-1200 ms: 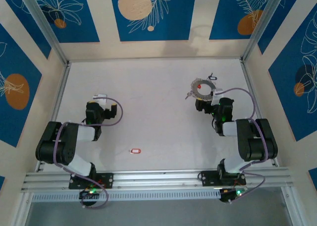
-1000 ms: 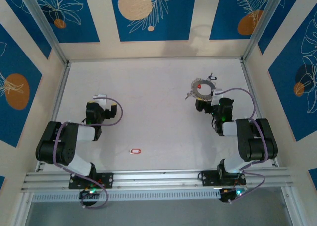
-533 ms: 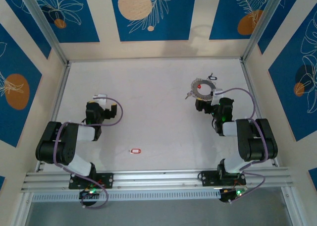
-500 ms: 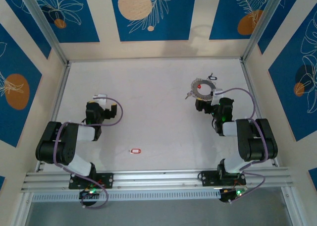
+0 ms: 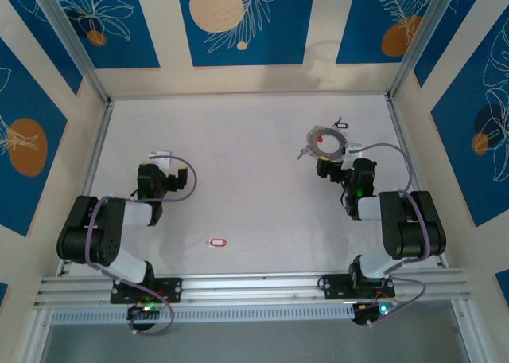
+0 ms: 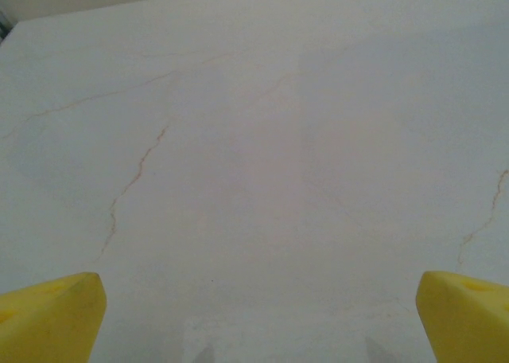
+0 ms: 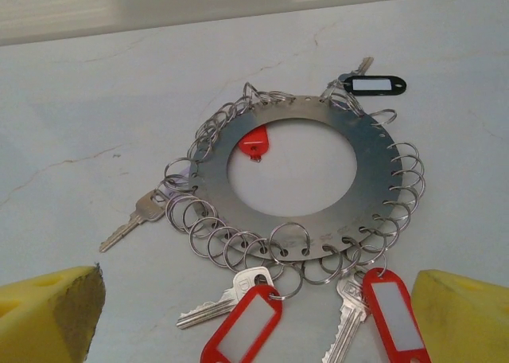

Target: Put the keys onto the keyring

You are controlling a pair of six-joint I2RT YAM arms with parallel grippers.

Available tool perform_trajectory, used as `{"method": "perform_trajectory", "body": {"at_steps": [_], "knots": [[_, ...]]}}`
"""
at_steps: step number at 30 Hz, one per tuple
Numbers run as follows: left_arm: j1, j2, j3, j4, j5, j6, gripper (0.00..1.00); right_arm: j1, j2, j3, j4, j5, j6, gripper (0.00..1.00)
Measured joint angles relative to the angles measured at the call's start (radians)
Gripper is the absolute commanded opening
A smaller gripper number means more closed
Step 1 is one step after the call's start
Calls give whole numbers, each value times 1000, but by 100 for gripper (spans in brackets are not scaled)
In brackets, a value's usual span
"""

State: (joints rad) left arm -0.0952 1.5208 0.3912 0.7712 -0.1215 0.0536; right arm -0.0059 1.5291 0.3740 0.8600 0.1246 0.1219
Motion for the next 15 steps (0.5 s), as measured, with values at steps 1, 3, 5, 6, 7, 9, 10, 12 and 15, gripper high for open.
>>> {"method": "perform_trajectory", "body": {"at_steps": [1, 3, 5, 6, 7, 9, 10, 12, 15], "knots": [[0, -25, 20, -60, -2, 0, 100, -2, -14, -17, 10, -14, -3, 99], [0, -100, 64, -170, -1, -2, 100, -2, -79, -49, -12, -24, -6, 99], [-1, -211, 119, -283, 13, -11, 100, 0, -192, -56, -79, -19, -5, 99], [-1, -267, 149, -338, 24, -19, 100, 0, -253, -54, -104, -14, -1, 99], [-1, -325, 183, -399, 37, -23, 100, 0, -321, -50, -132, -3, 8, 99], [-2, -435, 260, -520, 67, -31, 100, -2, -433, -28, -193, 23, 43, 99], [-2, -484, 299, -583, 77, -41, 100, -4, -483, -11, -233, 33, 74, 99], [-2, -579, 379, -709, 94, -80, 100, -15, -562, 18, -309, 42, 137, 99], [-1, -704, 500, -921, 81, -211, 100, -40, -655, 23, -392, 48, 253, 99]]}}
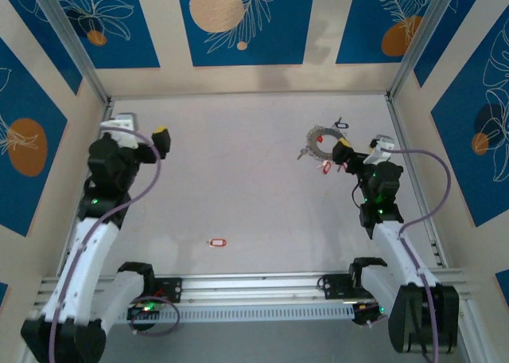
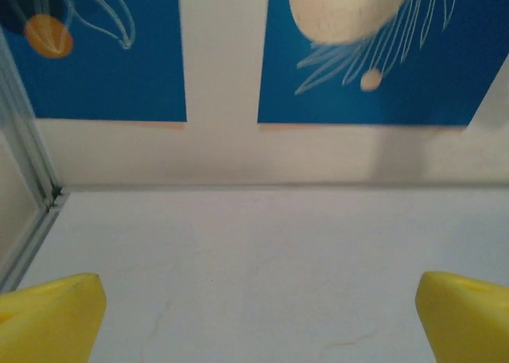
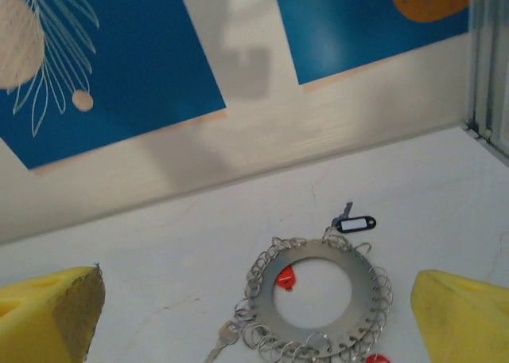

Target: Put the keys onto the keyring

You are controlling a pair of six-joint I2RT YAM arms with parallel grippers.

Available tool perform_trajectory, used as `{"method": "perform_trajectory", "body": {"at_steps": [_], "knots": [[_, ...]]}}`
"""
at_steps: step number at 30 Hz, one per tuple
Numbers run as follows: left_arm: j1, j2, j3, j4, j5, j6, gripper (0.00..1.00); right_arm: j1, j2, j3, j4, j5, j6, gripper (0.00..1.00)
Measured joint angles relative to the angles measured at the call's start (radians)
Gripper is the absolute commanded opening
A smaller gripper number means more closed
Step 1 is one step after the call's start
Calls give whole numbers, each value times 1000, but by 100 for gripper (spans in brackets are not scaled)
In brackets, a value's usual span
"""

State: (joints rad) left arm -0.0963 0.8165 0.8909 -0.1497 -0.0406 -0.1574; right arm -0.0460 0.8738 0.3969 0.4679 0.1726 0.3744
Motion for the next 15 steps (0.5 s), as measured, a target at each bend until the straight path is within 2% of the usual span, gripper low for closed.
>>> {"method": "perform_trajectory", "body": {"at_steps": [3, 6, 7, 8, 11, 13, 15], "knots": [[0, -105, 64, -135, -15, -76, 100, -76, -41, -43, -33, -27, 128, 99], [0, -183, 64, -186, -3, -79, 100, -180, 14, -40, -110, -63, 206, 99], [0, -187, 60, -190, -3, -79, 100, -194, 55, -21, -153, -68, 216, 96], [0, -180, 51, -194, 0, -78, 100, -193, 102, 8, -202, -77, 214, 83], [0, -109, 24, -215, 23, -76, 100, -175, 248, 140, -337, -117, 191, 65], [0, -37, 6, -222, 53, -76, 100, -158, 347, 248, -409, -142, 177, 58], [0, 45, 2, -240, 102, -69, 100, -132, 427, 335, -467, -147, 159, 58]]}}
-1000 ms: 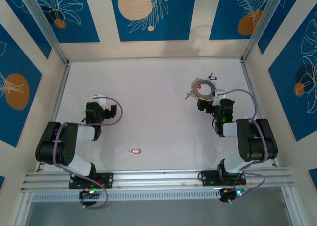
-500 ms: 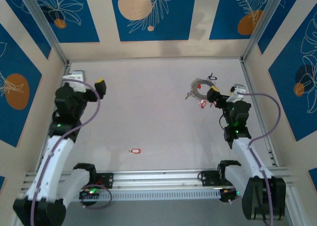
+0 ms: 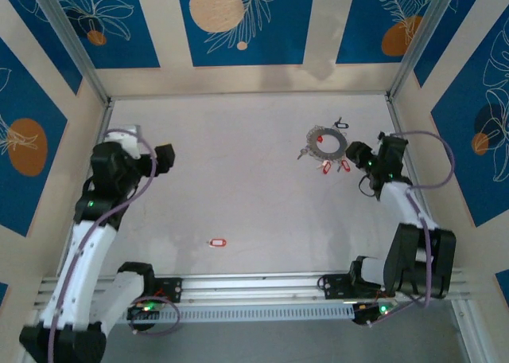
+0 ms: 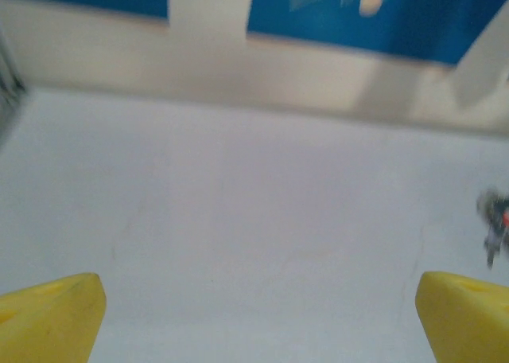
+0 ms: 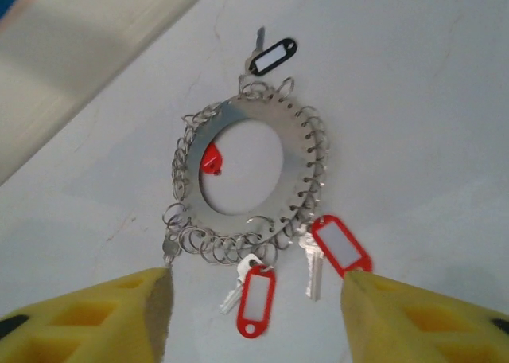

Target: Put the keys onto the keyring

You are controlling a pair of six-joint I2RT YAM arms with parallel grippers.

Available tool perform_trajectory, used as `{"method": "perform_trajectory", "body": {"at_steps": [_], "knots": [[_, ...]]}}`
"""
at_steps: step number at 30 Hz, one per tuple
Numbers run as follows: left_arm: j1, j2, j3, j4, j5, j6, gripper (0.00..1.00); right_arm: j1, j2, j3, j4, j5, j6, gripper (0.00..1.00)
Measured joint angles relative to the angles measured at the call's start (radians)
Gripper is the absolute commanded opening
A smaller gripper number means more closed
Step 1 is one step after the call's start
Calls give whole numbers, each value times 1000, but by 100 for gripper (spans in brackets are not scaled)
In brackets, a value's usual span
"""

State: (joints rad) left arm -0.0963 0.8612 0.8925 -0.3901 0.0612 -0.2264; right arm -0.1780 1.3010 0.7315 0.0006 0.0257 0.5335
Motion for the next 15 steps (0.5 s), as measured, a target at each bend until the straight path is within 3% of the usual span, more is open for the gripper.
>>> {"method": "perform_trajectory", "body": {"at_steps": [3, 7, 15], "knots": [[0, 75, -6, -25, 64, 1, 100, 60, 89, 86, -81, 19, -29, 57], [0, 53, -32, -19, 109, -4, 100, 142, 217, 206, -201, 76, -71, 55], [0, 75, -32, -80, 48, -9, 100, 198, 441, 431, -375, 213, -126, 49]]}}
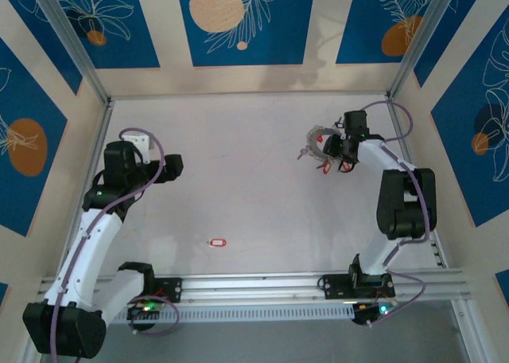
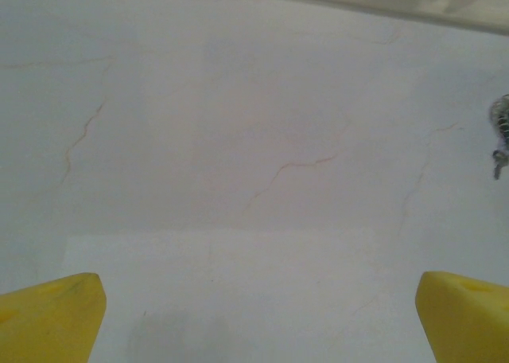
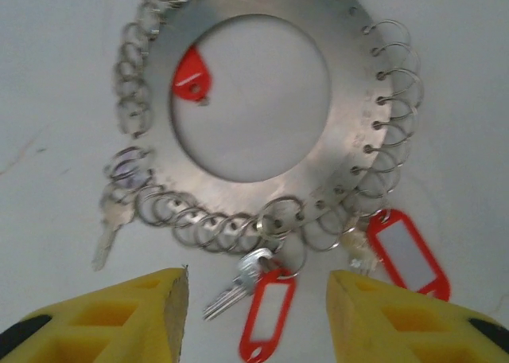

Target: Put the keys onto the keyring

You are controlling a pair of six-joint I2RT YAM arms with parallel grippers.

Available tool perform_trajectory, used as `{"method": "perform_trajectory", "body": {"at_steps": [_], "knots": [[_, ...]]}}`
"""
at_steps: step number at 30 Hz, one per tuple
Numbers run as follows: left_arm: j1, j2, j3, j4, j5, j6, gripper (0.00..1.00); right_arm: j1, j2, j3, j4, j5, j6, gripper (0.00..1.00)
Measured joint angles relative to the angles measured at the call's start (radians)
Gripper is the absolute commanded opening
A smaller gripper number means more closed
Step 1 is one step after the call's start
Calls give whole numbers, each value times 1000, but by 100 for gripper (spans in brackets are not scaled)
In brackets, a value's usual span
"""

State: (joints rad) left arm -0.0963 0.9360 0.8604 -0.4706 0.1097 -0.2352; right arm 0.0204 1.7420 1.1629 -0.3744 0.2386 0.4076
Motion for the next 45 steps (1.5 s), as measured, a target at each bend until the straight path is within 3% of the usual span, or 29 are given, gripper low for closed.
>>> {"method": "perform_trajectory", "body": {"at_steps": [13, 21, 24, 27, 29, 35, 41, 45], "knots": [[0, 11, 0, -22, -10, -26, 100, 114, 133, 92, -139, 16, -9, 49], [0, 11, 0, -22, -10, -27, 100, 117, 229, 184, -287, 122, -4, 48], [0, 16, 0, -22, -9, -34, 100, 117, 233, 198, -317, 141, -6, 39], [0, 22, 0, -22, -6, -48, 100, 118, 238, 198, -337, 148, -7, 24], [0, 22, 0, -21, -5, -55, 100, 120, 235, 193, -345, 151, -2, 21], [0, 26, 0, -23, -6, -54, 100, 148, 158, 85, -326, 112, -2, 21], [0, 36, 0, -34, -16, -51, 100, 276, 105, 12, -320, 32, -1, 21], [0, 36, 0, -35, -16, -51, 100, 335, 90, 11, -317, 19, 2, 35]]}}
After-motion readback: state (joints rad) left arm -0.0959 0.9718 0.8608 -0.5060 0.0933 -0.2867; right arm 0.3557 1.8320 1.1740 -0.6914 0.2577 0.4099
